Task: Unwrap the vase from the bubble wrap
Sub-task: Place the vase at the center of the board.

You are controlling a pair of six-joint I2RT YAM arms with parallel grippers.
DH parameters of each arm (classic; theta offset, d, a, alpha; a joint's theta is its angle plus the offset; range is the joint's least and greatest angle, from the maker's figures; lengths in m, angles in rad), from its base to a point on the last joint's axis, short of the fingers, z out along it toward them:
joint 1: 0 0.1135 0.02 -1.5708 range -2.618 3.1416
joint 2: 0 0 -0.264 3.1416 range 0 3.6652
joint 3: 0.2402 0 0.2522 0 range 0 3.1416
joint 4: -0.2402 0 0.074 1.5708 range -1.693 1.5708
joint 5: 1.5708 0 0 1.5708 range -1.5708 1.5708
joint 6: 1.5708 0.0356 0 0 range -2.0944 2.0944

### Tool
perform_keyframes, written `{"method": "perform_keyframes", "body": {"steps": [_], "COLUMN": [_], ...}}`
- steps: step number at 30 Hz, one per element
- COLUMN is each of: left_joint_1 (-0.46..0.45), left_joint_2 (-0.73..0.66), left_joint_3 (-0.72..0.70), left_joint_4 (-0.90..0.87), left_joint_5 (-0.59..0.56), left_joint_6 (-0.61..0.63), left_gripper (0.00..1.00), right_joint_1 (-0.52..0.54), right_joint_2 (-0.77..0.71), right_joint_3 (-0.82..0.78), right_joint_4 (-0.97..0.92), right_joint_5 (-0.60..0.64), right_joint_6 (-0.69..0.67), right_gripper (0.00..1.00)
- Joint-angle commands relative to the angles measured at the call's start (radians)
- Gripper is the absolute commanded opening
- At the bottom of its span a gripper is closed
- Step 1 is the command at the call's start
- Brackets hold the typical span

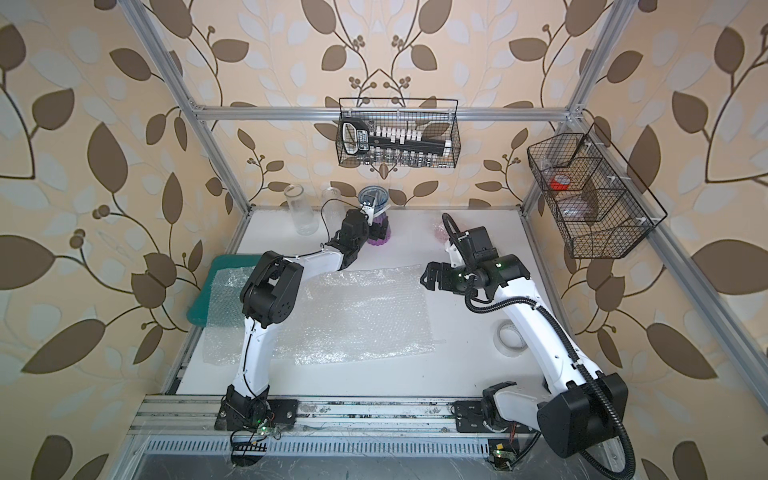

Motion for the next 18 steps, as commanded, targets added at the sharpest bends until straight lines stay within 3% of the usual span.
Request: {"method": "perform_keyframes", "body": {"steps": [1,18], "left_joint_1": [-0.002,-0.041], "left_joint_2": [-0.118,-0.367], "left_joint_3": [-0.053,-0.172], "left_joint_4": [0.026,-0.165], "left_joint_5": [0.028,0.121], "left_joint_6": [-0.006,-0.020], "left_gripper": [0.99,0.99], "right_joint_1": [0.006,0.006], "right_joint_2": [-0.013,-0.037], "right_joint_3": [0.033,0.050], "right_joint_4": [-0.018,-0.014], "right_joint_5": [0.041,0.112], "right_joint_6": [0.007,0.047], "right_gripper": [0.99,0.99]}}
